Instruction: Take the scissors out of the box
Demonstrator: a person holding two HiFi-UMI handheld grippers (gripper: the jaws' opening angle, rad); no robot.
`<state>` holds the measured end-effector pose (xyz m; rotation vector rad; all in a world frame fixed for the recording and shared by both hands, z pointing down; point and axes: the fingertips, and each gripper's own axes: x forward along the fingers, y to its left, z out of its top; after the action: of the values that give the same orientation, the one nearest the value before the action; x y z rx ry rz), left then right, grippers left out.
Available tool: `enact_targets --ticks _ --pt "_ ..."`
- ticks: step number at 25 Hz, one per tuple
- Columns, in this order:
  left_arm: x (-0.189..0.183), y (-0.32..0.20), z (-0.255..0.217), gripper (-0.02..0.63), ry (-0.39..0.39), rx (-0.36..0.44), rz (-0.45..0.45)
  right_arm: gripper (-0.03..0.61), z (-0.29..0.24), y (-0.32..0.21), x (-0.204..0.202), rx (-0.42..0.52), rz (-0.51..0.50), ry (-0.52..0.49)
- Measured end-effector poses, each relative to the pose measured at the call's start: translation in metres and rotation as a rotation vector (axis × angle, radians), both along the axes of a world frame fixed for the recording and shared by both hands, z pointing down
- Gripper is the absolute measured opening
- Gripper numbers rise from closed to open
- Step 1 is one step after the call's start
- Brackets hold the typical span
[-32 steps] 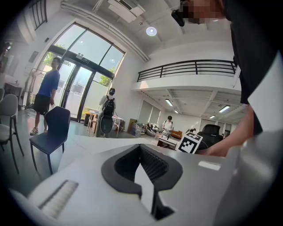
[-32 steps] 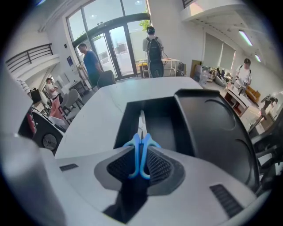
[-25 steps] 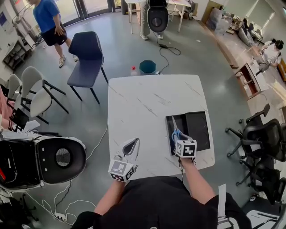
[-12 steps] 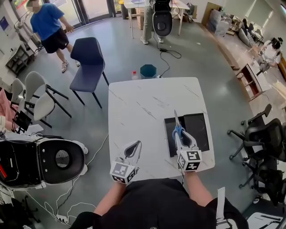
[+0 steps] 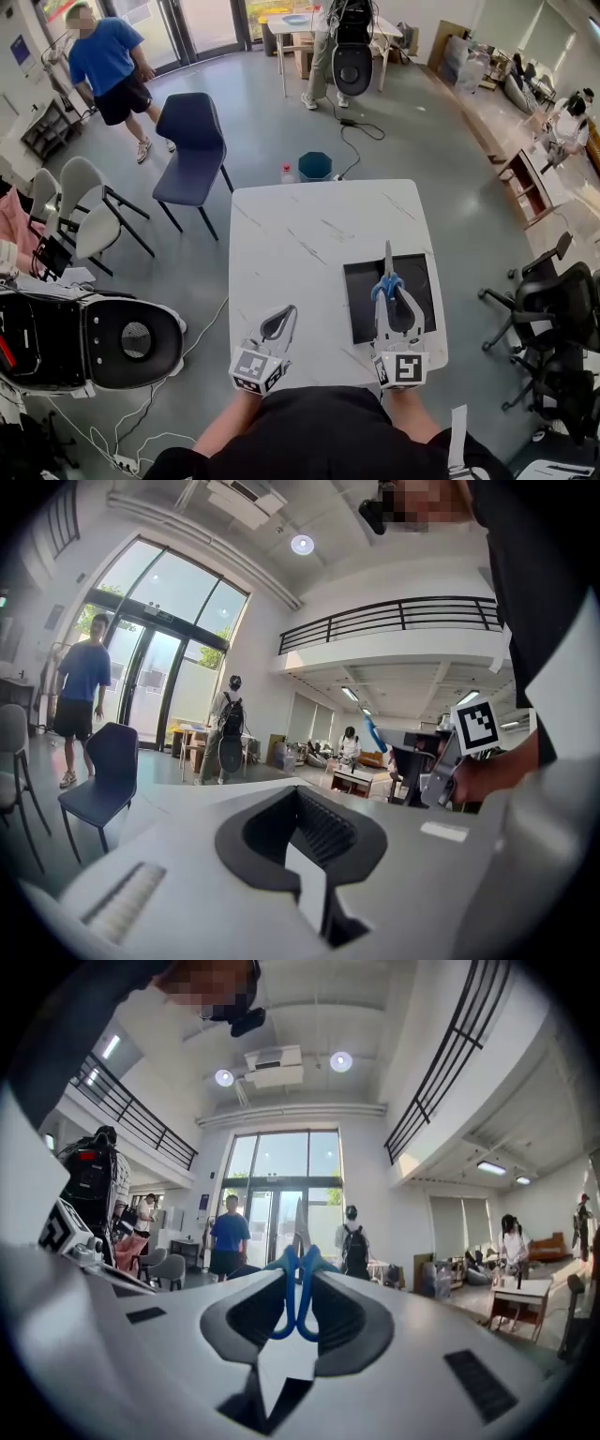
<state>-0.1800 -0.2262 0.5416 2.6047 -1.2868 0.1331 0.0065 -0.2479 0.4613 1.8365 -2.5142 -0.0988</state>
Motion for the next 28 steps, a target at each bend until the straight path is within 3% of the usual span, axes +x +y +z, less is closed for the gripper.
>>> enact_targets --ticks 4,8,28 --pt "-0.005 -0.004 -0.003 0.009 -0.033 0.037 -0.046 0.094 -0.012 0.003 -0.002 0.062 -0.008 0.045" --pt "-0.010 -0.009 -0.009 0.009 -0.038 0.059 -0.083 0.094 -0.005 0.002 0.001 0.048 -0.003 0.045" --pt "-0.002 -0.006 -0.014 0.009 -0.025 0.062 -0.060 0.094 -0.004 0.000 0.001 0.029 0.009 0.091"
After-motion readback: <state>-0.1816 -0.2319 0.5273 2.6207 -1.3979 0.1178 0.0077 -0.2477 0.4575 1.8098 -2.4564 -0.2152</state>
